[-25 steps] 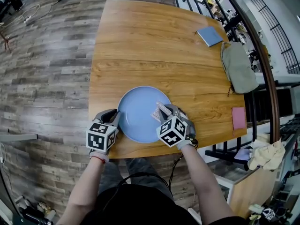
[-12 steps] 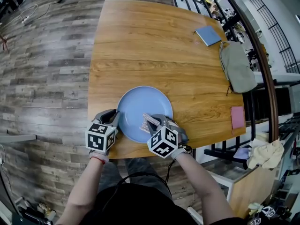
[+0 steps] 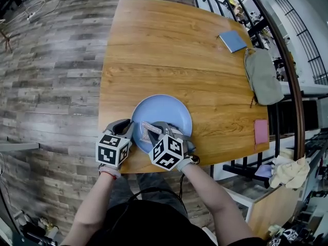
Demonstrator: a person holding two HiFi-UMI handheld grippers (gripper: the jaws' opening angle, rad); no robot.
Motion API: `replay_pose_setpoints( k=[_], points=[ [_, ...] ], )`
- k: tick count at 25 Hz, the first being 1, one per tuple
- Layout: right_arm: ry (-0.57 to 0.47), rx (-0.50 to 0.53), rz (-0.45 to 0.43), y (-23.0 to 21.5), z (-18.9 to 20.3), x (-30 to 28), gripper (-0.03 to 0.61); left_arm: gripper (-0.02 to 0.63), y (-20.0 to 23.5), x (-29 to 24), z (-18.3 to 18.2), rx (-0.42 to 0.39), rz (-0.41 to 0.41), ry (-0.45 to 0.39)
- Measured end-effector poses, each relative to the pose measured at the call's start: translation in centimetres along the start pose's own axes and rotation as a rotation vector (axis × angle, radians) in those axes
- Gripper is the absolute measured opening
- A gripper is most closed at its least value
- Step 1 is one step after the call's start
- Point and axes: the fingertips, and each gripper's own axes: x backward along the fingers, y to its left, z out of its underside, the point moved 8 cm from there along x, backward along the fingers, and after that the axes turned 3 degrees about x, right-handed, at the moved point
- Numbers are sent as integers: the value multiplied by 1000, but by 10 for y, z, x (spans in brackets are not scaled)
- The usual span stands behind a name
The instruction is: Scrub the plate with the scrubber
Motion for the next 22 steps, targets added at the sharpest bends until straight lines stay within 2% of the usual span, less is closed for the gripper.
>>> replay_pose_setpoints(
  k=[11,16,22],
  points=[
    [-50,3,52,-32,-30,-30,60,48,1,1,0,2,5,8],
    [-58,5,122,-52,-24,-34,60,48,0,0,0,-9,4,15],
    [-9,41,178,-73,-14,-33,60,48,0,2,0,-21,-4,19]
  ],
)
